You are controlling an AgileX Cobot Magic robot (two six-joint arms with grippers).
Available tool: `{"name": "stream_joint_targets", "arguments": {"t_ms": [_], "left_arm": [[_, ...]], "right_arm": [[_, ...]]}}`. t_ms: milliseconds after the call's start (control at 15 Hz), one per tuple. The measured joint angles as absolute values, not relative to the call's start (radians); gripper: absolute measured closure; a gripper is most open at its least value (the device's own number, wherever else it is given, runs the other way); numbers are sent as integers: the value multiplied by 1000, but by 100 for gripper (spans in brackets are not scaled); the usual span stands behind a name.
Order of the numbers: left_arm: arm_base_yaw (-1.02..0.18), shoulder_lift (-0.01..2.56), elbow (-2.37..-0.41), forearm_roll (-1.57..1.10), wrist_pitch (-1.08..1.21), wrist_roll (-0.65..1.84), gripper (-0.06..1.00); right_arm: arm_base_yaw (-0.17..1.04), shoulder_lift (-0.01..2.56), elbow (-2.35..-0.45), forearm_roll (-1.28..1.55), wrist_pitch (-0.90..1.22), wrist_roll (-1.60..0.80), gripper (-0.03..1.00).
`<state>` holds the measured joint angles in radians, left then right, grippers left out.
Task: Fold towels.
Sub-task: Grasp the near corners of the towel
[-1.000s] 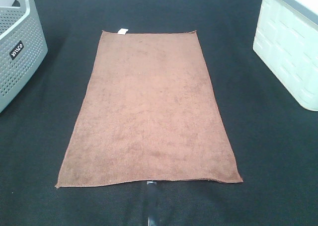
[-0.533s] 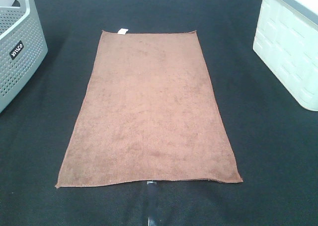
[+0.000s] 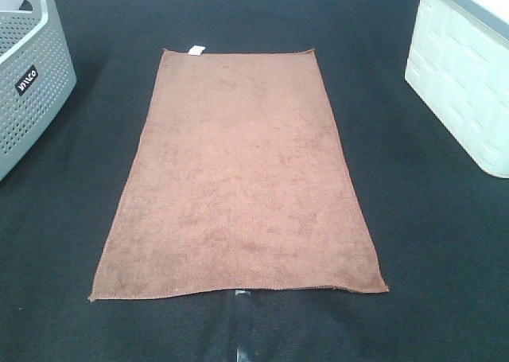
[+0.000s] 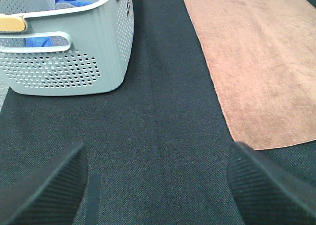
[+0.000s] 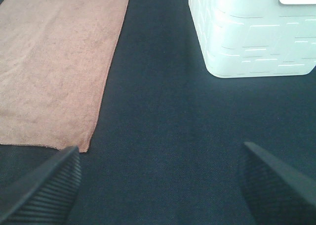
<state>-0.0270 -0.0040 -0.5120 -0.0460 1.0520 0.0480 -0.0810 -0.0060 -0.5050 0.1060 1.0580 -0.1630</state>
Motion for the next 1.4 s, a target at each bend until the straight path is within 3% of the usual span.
{"name": "stream_joint_targets", "arguments": {"t_ms": [1400], "left_arm": [[-27, -4, -512, -46, 1052, 46, 20]], "right_arm": [[-81, -6, -505, 107, 1057, -154, 15]]}}
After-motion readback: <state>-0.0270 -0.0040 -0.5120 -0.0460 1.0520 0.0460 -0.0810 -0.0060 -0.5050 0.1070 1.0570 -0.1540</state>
